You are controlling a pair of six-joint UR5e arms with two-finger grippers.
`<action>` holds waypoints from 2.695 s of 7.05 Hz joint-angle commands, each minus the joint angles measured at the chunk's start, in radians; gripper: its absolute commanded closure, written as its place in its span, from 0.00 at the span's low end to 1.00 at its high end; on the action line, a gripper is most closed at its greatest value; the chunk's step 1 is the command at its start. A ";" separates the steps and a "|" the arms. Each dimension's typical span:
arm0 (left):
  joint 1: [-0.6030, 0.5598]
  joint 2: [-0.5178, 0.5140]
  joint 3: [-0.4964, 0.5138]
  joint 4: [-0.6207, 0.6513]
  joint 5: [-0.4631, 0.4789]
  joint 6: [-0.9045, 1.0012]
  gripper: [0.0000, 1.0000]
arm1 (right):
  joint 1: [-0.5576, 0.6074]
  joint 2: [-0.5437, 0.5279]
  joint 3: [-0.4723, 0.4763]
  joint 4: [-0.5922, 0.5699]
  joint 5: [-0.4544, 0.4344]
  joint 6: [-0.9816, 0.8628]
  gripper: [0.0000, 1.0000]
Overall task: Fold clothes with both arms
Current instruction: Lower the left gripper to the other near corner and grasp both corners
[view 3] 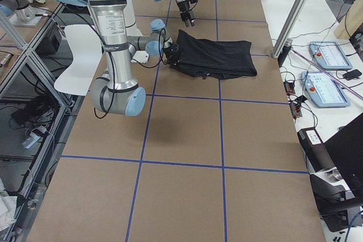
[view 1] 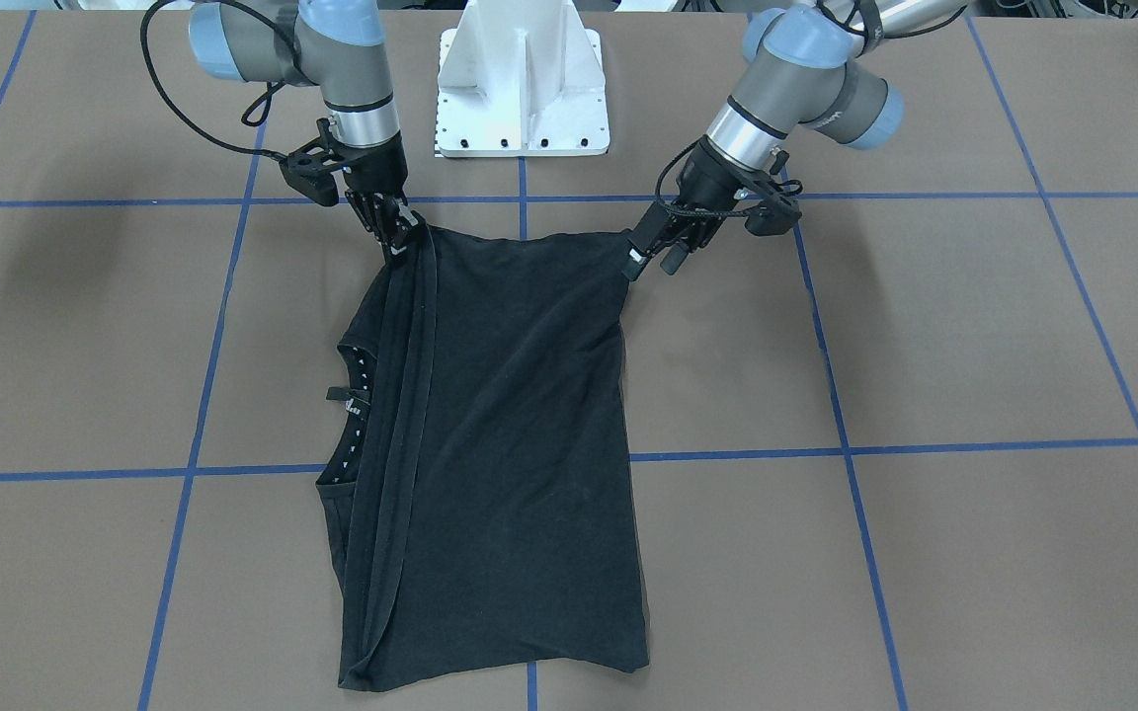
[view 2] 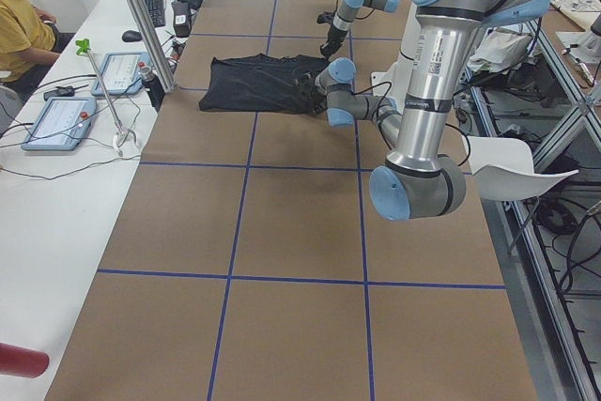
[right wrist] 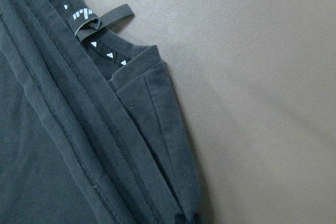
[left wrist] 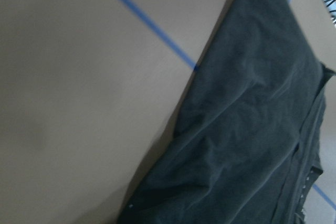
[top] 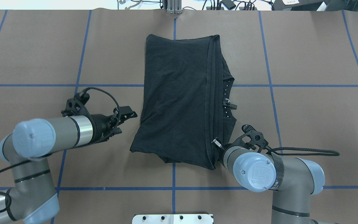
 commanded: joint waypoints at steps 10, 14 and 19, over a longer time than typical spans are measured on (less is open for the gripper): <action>0.067 0.046 -0.063 0.004 -0.119 -0.030 1.00 | 0.000 -0.033 0.056 0.001 0.003 0.000 1.00; 0.067 0.091 -0.198 0.029 -0.158 -0.035 1.00 | 0.002 -0.072 0.213 -0.001 0.103 0.062 1.00; -0.234 -0.087 -0.133 0.149 -0.315 -0.012 1.00 | 0.329 0.062 0.157 -0.071 0.432 -0.015 1.00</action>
